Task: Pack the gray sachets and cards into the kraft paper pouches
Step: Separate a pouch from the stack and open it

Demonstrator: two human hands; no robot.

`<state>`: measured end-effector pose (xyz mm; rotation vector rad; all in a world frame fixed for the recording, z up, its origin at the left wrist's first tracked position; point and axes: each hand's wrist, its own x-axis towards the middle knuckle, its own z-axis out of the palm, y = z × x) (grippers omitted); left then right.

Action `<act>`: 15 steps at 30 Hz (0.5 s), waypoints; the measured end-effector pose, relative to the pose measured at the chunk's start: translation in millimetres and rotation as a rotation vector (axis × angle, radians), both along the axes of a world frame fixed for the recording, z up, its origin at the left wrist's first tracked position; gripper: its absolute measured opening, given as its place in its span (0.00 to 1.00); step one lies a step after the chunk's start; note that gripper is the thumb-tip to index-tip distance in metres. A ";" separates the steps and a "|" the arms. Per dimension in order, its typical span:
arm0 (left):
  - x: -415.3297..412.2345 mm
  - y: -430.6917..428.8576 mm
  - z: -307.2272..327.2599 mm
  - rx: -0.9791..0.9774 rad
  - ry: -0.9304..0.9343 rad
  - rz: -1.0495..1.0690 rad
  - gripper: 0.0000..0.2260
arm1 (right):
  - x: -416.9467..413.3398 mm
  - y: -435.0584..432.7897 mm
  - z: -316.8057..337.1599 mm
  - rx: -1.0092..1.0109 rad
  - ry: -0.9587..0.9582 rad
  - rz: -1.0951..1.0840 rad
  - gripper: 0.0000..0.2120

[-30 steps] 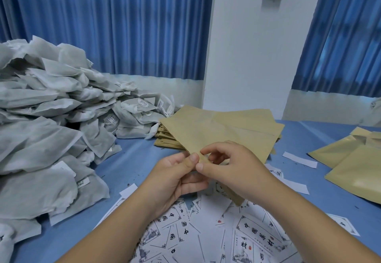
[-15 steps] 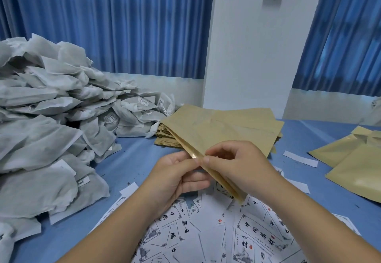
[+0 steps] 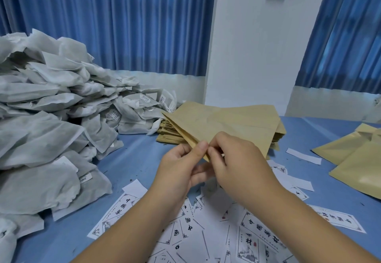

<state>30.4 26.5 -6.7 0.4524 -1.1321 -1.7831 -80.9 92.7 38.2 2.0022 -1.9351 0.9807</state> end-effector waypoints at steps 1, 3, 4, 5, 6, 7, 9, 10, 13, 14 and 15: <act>0.4 -0.9 -0.9 -0.012 -0.013 0.004 0.08 | -0.4 0.3 0.4 0.005 -0.015 -0.004 0.06; 1.8 -5.3 -3.8 -0.020 -0.050 0.017 0.08 | -0.8 0.6 2.0 0.013 -0.043 -0.016 0.06; 2.6 -7.2 -4.2 -0.023 -0.074 0.025 0.09 | -0.7 0.7 2.5 0.019 -0.047 -0.020 0.05; 2.6 -9.2 -4.7 -0.024 -0.099 0.033 0.09 | -0.7 0.8 2.2 0.025 -0.043 -0.022 0.05; 2.5 -11.0 -5.4 -0.020 -0.119 0.044 0.10 | -0.2 1.1 1.8 0.033 -0.033 -0.027 0.06; 2.3 -12.0 -5.5 -0.020 -0.130 0.056 0.09 | 0.4 1.4 0.9 0.039 -0.024 -0.034 0.06; 1.1 -11.8 -5.8 -0.024 -0.131 0.084 0.10 | 1.4 2.0 -0.8 0.039 -0.020 -0.056 0.06; 0.6 -10.5 -5.7 -0.024 -0.119 0.090 0.11 | 1.7 2.0 -1.3 0.030 -0.022 -0.066 0.07; -0.5 -5.7 -3.2 -0.003 -0.038 0.077 0.05 | 1.5 1.2 -0.3 -0.013 -0.040 -0.076 0.07; -0.2 -4.5 -2.3 0.009 -0.013 0.063 0.03 | 0.9 0.8 0.2 -0.022 -0.050 -0.076 0.06; 0.4 -3.6 -1.9 0.017 0.007 0.047 0.04 | 0.1 0.5 0.5 -0.029 -0.065 -0.075 0.06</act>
